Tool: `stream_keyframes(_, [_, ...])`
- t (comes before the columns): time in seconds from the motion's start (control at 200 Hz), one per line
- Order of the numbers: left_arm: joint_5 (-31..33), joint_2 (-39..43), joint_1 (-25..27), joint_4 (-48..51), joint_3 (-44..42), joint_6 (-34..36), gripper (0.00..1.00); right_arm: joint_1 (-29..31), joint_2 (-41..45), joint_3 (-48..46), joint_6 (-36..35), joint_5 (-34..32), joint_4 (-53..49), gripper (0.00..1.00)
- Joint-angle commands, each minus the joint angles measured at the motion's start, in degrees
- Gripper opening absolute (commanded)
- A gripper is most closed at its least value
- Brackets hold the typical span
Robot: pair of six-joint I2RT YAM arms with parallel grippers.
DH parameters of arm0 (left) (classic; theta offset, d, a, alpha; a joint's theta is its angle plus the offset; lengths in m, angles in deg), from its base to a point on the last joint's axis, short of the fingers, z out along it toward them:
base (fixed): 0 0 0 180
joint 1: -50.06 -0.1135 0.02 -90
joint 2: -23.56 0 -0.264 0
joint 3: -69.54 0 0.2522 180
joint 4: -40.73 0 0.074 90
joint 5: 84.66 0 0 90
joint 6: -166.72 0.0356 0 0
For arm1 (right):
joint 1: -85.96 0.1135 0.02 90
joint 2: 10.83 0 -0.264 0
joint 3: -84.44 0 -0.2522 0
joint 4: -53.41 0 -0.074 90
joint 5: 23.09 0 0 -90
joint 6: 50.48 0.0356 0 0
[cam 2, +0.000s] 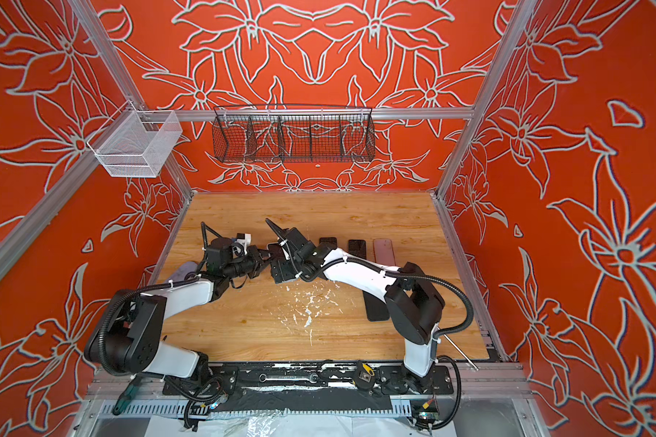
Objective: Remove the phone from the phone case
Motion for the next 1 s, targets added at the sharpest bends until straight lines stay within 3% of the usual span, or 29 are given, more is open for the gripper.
stream_keyframes(0.0, [-0.2, 0.1, 0.3, -4.7, 2.8, -1.9, 0.0, 0.6, 6.1, -0.6, -1.5, -3.9, 1.2, 0.96])
stream_keyframes(0.19, [4.2, 0.5, 0.3, -7.1, 4.9, -4.1, 0.0, 0.4, 15.0, -5.1, -0.9, -7.7, 1.9, 0.98])
stream_keyframes(0.29, [9.0, 0.1, 0.7, -14.6, 3.9, -9.2, 0.0, -0.6, 19.7, -9.1, 0.6, -3.9, 4.4, 0.98])
stream_keyframes(0.4, [13.5, -1.4, 1.9, -25.1, 3.8, -14.8, 0.0, -3.0, 26.1, -17.5, 5.9, 3.0, 14.8, 0.93])
stream_keyframes(0.52, [17.3, -1.7, 3.9, -29.3, 4.9, -18.3, 0.0, -7.3, 31.7, -26.8, 13.9, 9.1, 26.5, 0.88])
stream_keyframes(0.706, [24.3, 0.5, 8.2, -30.2, 4.5, -18.8, 0.0, -9.4, 33.9, -30.6, 18.4, 11.0, 29.3, 0.82])
stream_keyframes(0.996, [25.1, 2.4, 10.6, -28.7, 4.7, -17.7, 0.0, -9.6, 32.8, -34.3, 21.1, 14.1, 37.5, 0.8])
